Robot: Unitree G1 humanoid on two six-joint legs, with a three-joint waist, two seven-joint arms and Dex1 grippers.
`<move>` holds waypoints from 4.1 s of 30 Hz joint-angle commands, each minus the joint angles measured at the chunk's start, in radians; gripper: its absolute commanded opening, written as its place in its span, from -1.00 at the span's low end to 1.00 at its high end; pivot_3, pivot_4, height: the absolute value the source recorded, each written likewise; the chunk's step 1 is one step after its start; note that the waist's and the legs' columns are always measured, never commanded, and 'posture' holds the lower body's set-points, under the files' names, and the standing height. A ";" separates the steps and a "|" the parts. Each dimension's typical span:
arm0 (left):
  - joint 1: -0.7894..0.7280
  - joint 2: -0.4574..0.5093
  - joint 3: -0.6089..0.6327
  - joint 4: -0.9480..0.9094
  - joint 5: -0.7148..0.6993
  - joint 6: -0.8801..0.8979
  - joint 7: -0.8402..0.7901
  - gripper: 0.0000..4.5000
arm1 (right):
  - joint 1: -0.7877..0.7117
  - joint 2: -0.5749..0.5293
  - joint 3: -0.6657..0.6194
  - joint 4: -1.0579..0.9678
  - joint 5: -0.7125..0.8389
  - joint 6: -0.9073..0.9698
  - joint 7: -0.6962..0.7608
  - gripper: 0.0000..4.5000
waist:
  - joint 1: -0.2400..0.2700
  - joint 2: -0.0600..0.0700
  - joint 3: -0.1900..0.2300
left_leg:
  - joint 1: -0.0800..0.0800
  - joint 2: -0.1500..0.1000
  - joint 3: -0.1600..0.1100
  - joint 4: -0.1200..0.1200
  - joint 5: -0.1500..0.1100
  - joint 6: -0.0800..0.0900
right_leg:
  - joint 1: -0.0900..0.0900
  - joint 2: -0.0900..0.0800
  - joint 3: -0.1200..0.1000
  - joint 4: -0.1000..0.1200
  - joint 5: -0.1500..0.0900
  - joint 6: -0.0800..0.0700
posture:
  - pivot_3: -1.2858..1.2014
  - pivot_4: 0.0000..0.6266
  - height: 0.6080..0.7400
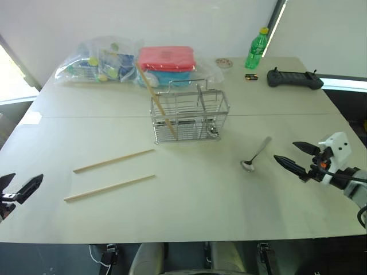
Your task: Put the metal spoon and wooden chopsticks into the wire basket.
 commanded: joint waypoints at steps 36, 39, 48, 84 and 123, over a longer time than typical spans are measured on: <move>-0.254 0.157 -0.177 -0.229 -0.235 0.241 -0.020 0.85 | -0.081 -0.140 0.053 0.026 -0.080 -0.134 0.138 1.00 | 0.000 0.000 0.000 | 0.002 0.000 0.000 0.002 0.000 0.000 | 0.001 0.001 0.000 0.004 0.001 -0.002 | 0.03 -0.52 0.27; -0.372 0.199 -0.250 -0.298 -0.391 0.356 0.006 0.85 | -0.164 -0.210 0.134 0.121 -0.155 -0.240 0.223 1.00 | -0.003 0.000 0.000 | 0.003 0.000 0.001 0.002 0.000 0.000 | 0.002 0.001 0.000 0.004 0.001 -0.001 | 0.03 -0.52 0.27; -0.655 0.270 -0.494 -0.446 -0.631 0.514 0.145 0.85 | -0.521 -0.290 0.436 0.469 -0.404 -0.728 0.501 1.00 | -0.033 -0.001 0.003 | 0.015 -0.001 0.010 -0.002 0.000 0.000 | 0.007 0.001 0.006 0.007 0.002 0.001 | 0.03 -0.52 0.27; -0.748 0.324 -0.532 -0.494 -0.816 0.426 0.403 0.85 | -1.233 0.090 0.927 1.320 -0.925 -1.441 0.598 1.00 | -0.032 -0.003 0.007 | 0.018 -0.001 0.013 0.000 0.002 -0.004 | 0.007 0.004 0.011 0.013 0.004 0.004 | 0.03 -0.52 0.27; -0.753 0.373 -0.520 -0.449 -0.777 0.380 0.369 0.87 | -1.231 -0.022 0.798 0.973 -0.289 -0.961 0.762 -0.97 | -0.050 -0.003 0.008 | 0.018 -0.001 0.012 0.000 0.002 -0.004 | 0.007 0.005 0.011 0.014 0.004 0.004 | 0.03 -0.52 0.27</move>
